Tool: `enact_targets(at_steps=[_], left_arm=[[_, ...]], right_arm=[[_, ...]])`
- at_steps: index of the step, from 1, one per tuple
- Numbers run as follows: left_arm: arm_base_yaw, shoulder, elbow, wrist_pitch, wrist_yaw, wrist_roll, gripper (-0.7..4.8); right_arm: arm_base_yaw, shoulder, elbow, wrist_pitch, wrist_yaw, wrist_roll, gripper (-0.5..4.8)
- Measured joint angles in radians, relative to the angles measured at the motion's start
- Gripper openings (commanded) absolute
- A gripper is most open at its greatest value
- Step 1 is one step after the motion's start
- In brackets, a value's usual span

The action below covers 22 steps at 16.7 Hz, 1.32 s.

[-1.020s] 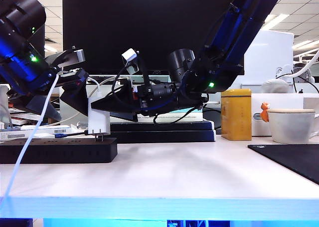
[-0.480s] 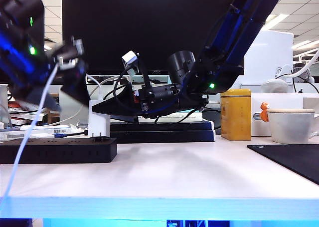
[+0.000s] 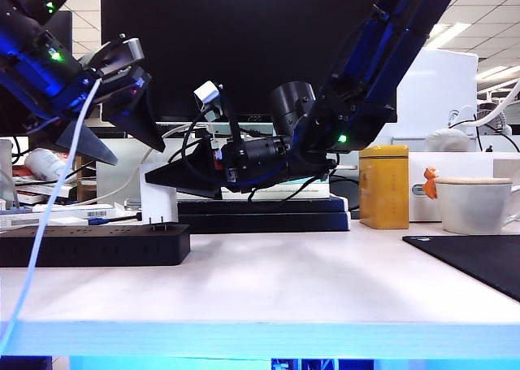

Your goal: Plug the white charger into the left socket.

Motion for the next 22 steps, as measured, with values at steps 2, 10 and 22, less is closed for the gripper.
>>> enact_targets(at_steps=[2, 10, 22], left_arm=[[0.0, 0.0, 0.0, -0.005, 0.0, 0.0, 4.79], [0.0, 0.0, 0.0, -0.034, 0.0, -0.001, 4.79], [-0.001, 0.056, 0.008, -0.007, 0.016, -0.015, 4.34]], right_arm=[[0.001, 0.0, 0.0, -0.01, 0.0, -0.027, 2.15], [0.002, -0.003, 0.0, -0.019, 0.005, -0.079, 2.15], [-0.001, -0.007, -0.001, -0.042, 0.014, -0.086, 0.85]])
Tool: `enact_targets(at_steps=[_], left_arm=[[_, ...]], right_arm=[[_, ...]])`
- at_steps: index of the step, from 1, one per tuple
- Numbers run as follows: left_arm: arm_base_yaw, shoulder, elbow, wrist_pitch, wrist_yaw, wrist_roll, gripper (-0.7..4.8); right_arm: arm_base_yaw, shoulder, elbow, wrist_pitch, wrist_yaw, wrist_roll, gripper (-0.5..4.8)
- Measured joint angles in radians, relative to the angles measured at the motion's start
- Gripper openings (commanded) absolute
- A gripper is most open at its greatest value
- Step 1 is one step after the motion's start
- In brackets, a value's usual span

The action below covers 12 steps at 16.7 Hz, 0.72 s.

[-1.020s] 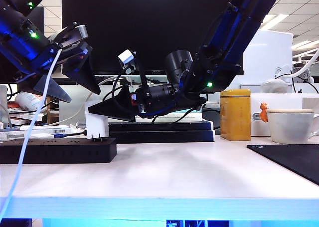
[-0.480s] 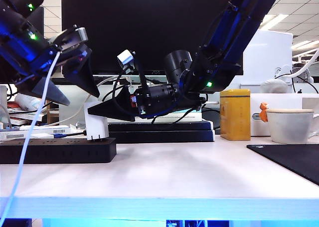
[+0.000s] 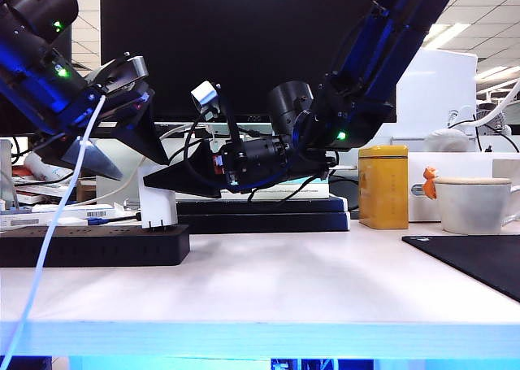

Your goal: Plug the white charger into the left socket.

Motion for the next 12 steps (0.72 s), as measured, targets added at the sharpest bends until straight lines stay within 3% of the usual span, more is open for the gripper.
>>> enact_targets(at_steps=[1, 2, 6, 12], left_arm=[[0.0, 0.0, 0.0, 0.0, 0.0, 0.0, 4.34], [0.0, 0.0, 0.0, -0.001, 0.0, -0.001, 4.34], [0.0, 0.0, 0.0, -0.002, 0.003, -0.002, 4.34], [0.0, 0.0, 0.001, -0.008, 0.008, -0.002, 4.34]], right_arm=[[0.0, 0.0, 0.0, 0.0, 0.0, 0.0, 1.33], [0.0, -0.001, 0.0, -0.001, 0.0, 0.0, 2.27], [0.006, 0.017, -0.019, -0.069, 0.069, -0.016, 3.48], [0.002, -0.021, -0.026, -0.127, 0.116, 0.0, 3.48]])
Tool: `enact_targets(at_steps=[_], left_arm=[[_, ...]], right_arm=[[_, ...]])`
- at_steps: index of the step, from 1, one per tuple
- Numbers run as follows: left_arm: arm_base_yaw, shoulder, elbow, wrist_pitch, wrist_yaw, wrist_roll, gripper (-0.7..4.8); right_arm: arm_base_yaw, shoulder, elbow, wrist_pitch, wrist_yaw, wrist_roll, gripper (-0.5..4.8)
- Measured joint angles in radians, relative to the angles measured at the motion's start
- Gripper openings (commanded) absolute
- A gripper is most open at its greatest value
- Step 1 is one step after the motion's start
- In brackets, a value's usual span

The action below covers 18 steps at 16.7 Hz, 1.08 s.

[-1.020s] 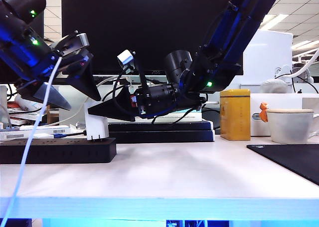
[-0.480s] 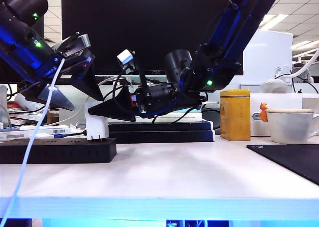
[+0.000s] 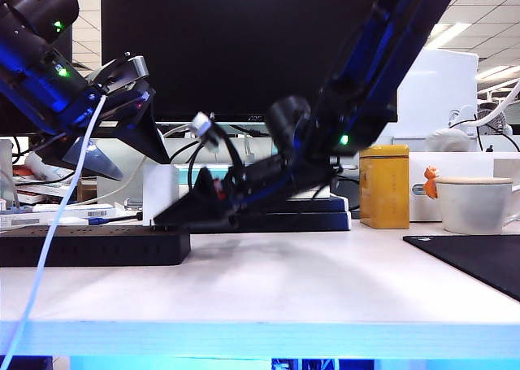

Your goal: Plug the white charger into the left socket.

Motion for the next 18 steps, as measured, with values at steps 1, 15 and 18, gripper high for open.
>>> enact_targets(at_steps=[1, 15, 18], left_arm=[[0.0, 0.0, 0.0, 0.0, 0.0, 0.0, 4.34], [0.0, 0.0, 0.001, -0.005, 0.003, 0.0, 4.34], [0.0, 0.0, 0.001, -0.005, 0.003, 0.0, 4.34]], right_arm=[[-0.001, -0.014, 0.0, -0.002, 0.0, 0.0, 3.48], [-0.044, -0.121, 0.005, 0.01, -0.043, 0.069, -0.02], [-0.035, -0.121, 0.005, 0.01, -0.02, 0.074, -0.02]])
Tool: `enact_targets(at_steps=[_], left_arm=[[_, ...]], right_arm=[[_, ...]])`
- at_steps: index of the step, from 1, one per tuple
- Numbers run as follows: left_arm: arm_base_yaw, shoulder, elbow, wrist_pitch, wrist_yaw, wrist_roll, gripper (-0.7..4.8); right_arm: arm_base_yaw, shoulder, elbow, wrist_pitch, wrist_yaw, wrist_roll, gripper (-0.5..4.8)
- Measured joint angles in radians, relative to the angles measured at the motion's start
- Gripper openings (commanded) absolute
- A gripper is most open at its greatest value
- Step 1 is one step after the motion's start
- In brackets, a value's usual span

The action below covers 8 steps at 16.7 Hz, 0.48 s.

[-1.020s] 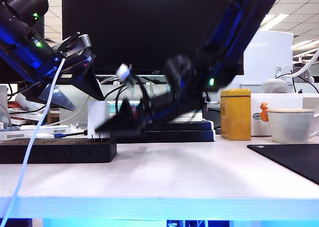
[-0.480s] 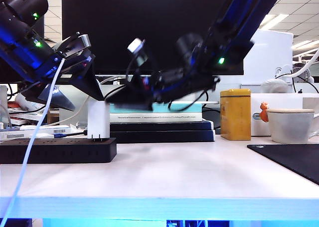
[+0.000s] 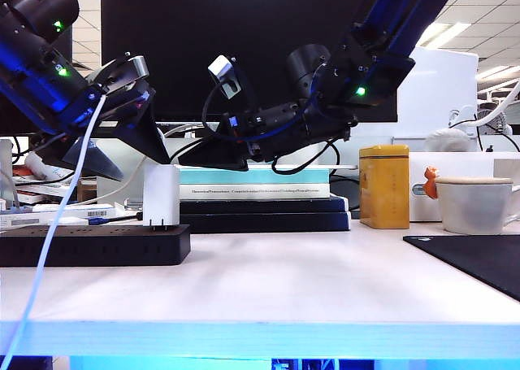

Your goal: Plug the white charger into the left socket.

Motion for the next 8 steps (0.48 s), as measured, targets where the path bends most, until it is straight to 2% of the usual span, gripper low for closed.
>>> enact_targets(at_steps=[8], left_arm=[[0.0, 0.0, 0.001, -0.011, 0.003, 0.0, 4.34]], right_arm=[[0.029, 0.0, 0.0, -0.024, 0.021, 0.005, -0.02]])
